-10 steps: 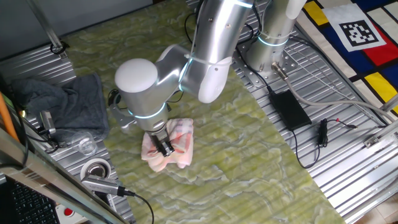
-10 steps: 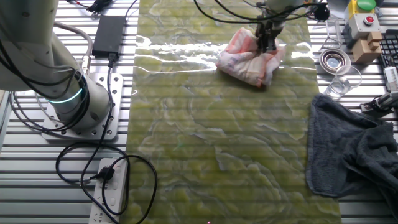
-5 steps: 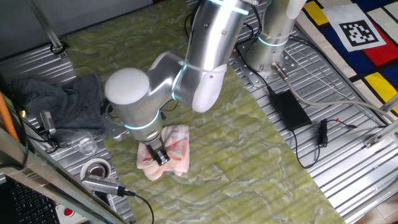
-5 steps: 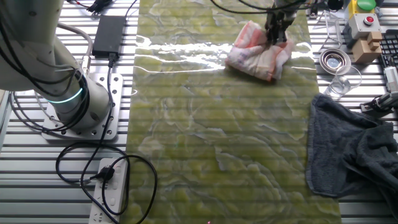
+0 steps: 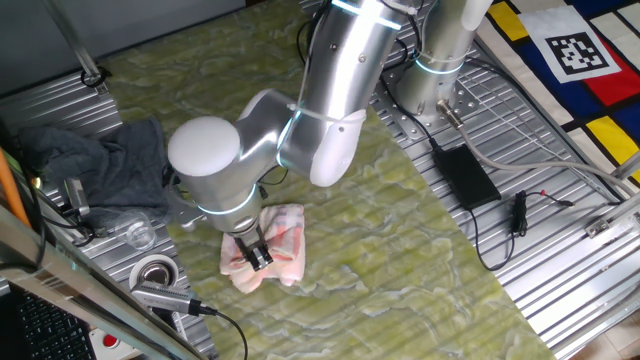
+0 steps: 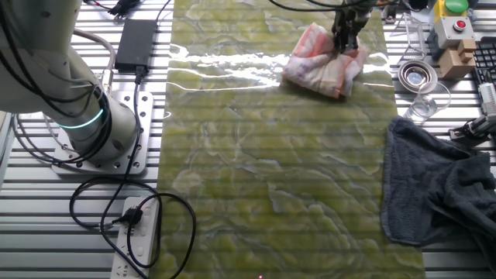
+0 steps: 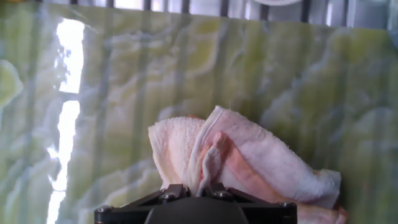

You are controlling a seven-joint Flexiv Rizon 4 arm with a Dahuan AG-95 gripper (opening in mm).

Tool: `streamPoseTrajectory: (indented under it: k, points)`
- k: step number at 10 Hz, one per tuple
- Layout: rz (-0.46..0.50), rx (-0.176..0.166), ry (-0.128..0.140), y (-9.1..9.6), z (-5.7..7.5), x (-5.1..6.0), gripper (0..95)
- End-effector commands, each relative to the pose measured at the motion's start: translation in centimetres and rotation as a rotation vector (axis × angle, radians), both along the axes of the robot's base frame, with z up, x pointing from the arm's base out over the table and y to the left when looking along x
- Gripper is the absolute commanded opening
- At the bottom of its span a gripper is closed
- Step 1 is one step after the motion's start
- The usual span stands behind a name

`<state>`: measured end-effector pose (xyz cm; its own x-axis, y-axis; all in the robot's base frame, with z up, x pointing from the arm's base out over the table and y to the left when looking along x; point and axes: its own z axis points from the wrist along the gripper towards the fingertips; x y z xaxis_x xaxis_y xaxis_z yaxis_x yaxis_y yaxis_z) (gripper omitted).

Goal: Clean the table with a cloth

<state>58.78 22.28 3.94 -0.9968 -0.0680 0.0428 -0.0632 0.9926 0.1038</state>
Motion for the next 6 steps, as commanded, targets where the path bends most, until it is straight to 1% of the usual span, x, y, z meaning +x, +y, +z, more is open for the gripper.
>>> streamPoseTrajectory:
  k: [1, 2, 3, 4, 5, 6]
  points:
    - [-0.011, -0.006, 0.054, -0.1, 0.3, -0.4, 0.0]
    - [0.001, -0.007, 0.066, -0.4, 1.0, -1.2, 0.0]
    - [0.027, -0.002, 0.069, -1.1, 1.7, -1.9, 0.0]
    - [0.055, 0.019, 0.081, -2.5, 3.0, -3.0, 0.0]
    - [0.058, 0.042, 0.097, -3.2, 4.1, -3.9, 0.0]
    - [0.066, 0.046, 0.112, -3.6, 5.3, -5.0, 0.0]
